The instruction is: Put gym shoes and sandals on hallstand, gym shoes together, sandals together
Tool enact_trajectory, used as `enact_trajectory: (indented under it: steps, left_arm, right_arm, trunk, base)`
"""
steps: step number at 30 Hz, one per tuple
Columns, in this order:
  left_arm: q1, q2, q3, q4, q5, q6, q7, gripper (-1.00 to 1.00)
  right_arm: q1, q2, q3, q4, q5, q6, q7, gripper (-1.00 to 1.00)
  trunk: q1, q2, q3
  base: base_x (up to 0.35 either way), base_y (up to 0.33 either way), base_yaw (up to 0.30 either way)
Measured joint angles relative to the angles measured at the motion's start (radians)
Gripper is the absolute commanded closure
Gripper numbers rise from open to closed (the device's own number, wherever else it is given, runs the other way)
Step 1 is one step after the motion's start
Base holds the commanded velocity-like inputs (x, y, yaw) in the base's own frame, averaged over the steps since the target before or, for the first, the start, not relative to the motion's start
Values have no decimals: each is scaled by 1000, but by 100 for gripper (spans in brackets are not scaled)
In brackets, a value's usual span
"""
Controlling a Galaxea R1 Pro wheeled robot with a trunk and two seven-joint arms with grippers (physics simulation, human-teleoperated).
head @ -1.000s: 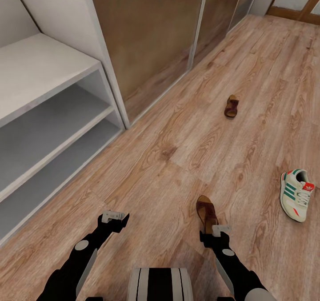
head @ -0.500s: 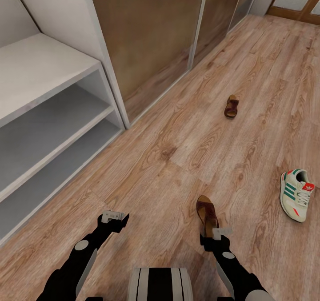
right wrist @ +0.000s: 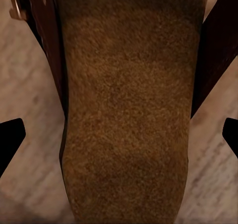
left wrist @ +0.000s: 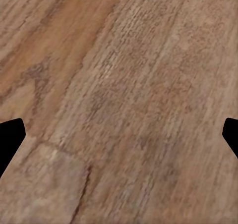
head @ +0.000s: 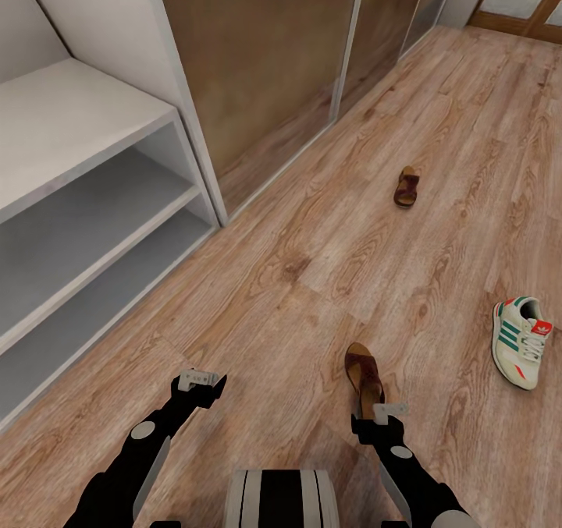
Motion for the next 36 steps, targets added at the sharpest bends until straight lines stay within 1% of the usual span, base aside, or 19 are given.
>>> enact_trajectory:
  steps: [3, 7, 27, 28, 36]
  left_arm:
    - [0, 0, 0, 0, 0, 0, 0, -100]
    - [0, 0, 0, 0, 0, 0, 0, -100]
    - [0, 0, 0, -1, 0, 0, 0, -100]
    - [0, 0, 0, -1, 0, 0, 0, -100]
    - [0, 0, 0, -2, 1, 0, 0, -100]
  right_arm:
    - [0, 0, 0, 1, 0, 0, 0, -100]
    - [0, 0, 0, 1, -1, -1, 0, -100]
    - [0, -1, 0, 2, -1, 0, 0, -100]
    - [0, -1, 0, 2, -1, 0, 0, 100]
    - [0, -1, -1, 2, 1, 0, 0, 100]
  trunk:
    - [0, 0, 0]
    - [2, -1, -15]
    - [2, -1, -15]
    - [2, -1, -15]
    - [2, -1, -15]
  base:
    - [0, 0, 0]
    - [0, 0, 0]
    - [0, 0, 0]
    - [0, 0, 0]
    - [0, 0, 0]
